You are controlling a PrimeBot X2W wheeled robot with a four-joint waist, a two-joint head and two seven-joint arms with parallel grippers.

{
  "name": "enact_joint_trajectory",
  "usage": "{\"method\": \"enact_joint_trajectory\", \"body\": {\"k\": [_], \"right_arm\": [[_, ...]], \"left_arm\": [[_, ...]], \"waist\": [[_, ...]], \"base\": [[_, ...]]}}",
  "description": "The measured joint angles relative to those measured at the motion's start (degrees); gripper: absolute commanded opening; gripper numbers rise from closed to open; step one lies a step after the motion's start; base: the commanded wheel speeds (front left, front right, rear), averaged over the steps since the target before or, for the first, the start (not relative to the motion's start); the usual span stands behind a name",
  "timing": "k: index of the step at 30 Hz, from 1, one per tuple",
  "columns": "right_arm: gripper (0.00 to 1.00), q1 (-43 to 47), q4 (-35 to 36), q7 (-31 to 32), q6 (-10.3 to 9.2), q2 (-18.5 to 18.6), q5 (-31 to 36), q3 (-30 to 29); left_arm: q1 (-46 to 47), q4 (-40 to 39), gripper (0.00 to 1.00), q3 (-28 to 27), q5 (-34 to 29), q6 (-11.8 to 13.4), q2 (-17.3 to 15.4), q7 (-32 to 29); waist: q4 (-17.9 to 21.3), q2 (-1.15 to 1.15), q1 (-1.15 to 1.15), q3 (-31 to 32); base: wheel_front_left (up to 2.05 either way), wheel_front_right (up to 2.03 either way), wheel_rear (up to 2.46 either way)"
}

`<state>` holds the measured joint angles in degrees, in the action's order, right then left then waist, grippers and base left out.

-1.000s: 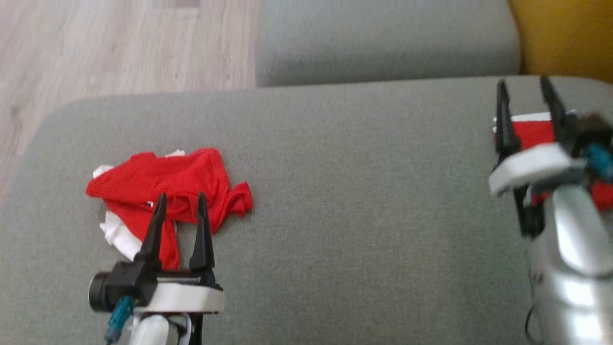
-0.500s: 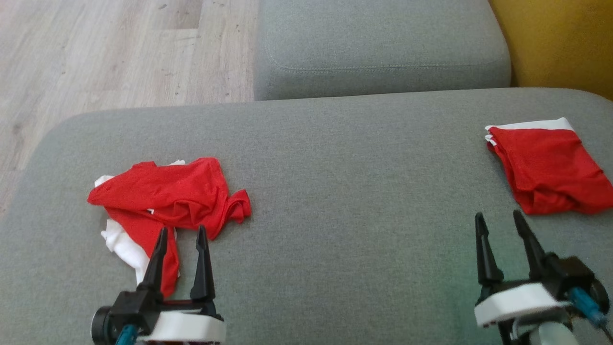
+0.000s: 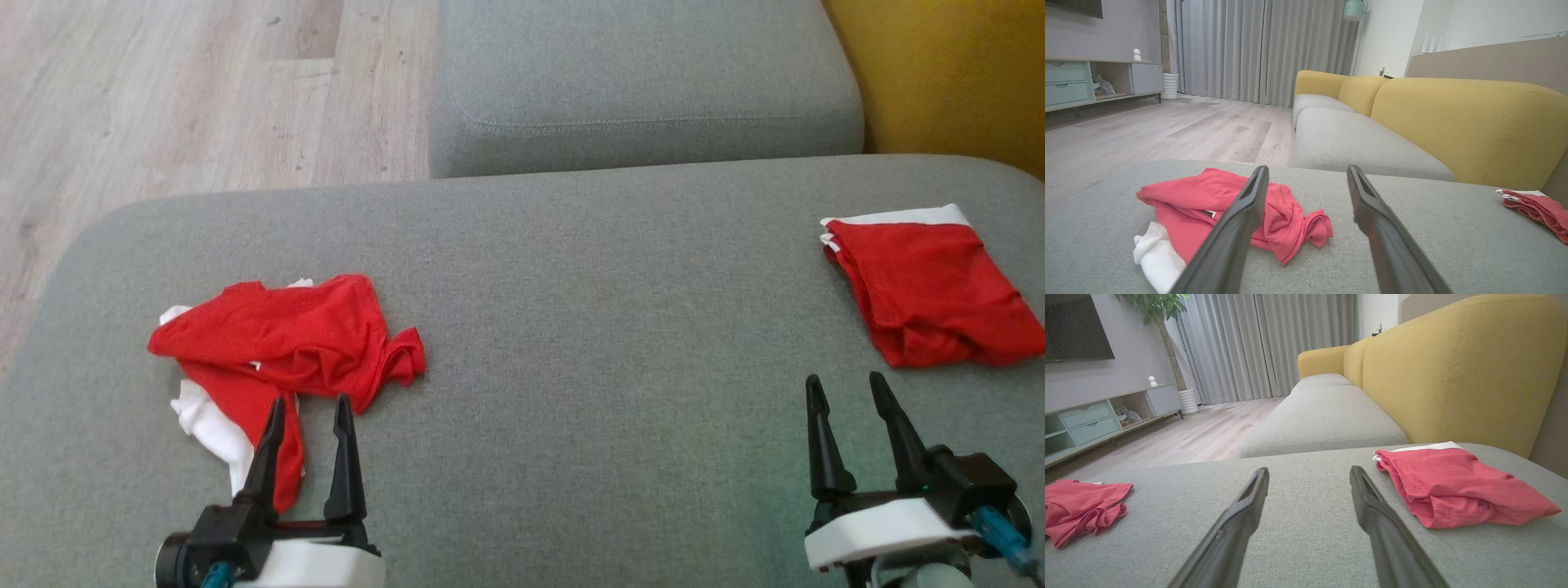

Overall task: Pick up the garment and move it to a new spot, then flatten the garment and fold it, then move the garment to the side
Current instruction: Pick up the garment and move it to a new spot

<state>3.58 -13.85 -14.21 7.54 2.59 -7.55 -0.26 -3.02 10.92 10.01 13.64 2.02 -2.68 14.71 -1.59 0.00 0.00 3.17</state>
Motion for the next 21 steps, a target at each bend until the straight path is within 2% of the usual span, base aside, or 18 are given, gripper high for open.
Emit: {"method": "enact_joint_trajectory", "body": {"k": [13,17,19,21], "right_arm": [[1.00,-0.03,-0.27,-0.01,0.00,0.00,-0.48,0.86],[1.00,-0.17,-0.16,-0.01,0.00,0.00,-1.04,1.11],[1.00,-0.53,0.07,-0.01,0.00,-0.01,-1.04,1.19],[1.00,-1.32,0.66,-0.01,0.00,-0.01,-1.04,1.26]], "left_arm": [[0.35,2.97,1.00,0.18,-0.09,-0.67,-0.01,0.00],[2.56,4.64,1.00,0.01,-1.32,-2.08,-0.22,0.00],[6.41,7.10,1.00,0.23,-2.36,-3.14,-0.96,-0.05],[11.94,10.74,1.00,0.87,-3.34,-4.42,-2.67,-2.97]], "waist": [[0.02,0.00,0.00,-0.84],[0.68,0.00,0.00,-2.09],[1.21,0.00,0.00,-3.30],[1.76,0.00,0.00,-4.94]], "base": [[0.00,0.00,0.00],[0.00,0.00,0.00],[0.00,0.00,0.00],[0.00,0.00,0.00]]}}
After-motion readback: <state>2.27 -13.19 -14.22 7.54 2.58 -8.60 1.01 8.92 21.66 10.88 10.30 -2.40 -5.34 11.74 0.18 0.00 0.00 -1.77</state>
